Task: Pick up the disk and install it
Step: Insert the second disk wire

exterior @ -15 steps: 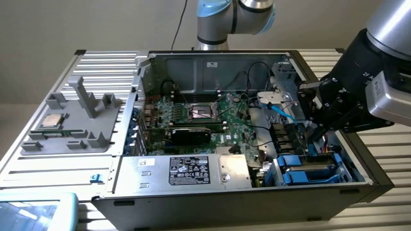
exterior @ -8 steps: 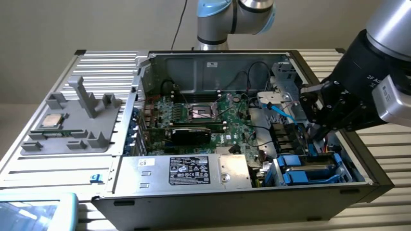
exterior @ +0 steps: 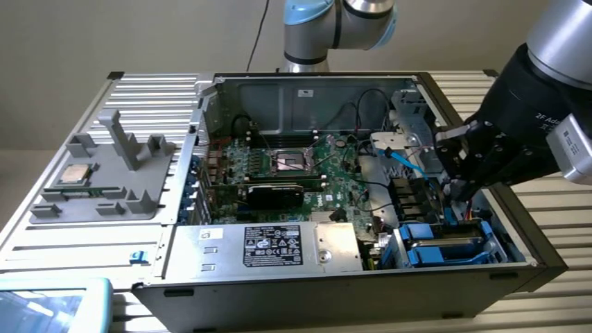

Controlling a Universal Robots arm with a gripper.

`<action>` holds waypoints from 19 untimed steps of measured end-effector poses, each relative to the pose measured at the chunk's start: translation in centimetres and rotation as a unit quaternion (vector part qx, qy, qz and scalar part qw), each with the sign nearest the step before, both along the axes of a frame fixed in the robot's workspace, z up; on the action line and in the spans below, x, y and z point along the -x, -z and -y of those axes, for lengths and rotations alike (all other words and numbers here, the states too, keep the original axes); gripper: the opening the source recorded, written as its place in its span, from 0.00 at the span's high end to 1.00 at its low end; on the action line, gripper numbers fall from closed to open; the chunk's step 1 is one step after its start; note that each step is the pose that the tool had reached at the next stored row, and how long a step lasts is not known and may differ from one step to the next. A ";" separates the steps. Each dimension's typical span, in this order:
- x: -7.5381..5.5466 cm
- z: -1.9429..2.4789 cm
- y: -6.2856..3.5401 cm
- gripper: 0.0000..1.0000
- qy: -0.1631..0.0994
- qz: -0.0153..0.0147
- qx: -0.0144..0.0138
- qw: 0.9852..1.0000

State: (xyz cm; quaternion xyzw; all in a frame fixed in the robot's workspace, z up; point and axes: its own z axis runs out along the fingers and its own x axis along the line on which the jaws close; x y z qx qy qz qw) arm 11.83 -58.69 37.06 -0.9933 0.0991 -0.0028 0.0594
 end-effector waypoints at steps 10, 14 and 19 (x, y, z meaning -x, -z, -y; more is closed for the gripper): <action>0.0 0.01 -0.01 0.89 -0.039 0.014 -0.005 0.999; 0.0 0.18 0.00 0.89 -0.040 0.014 -0.005 0.999; 0.0 0.46 0.16 0.89 -0.042 0.013 -0.005 0.999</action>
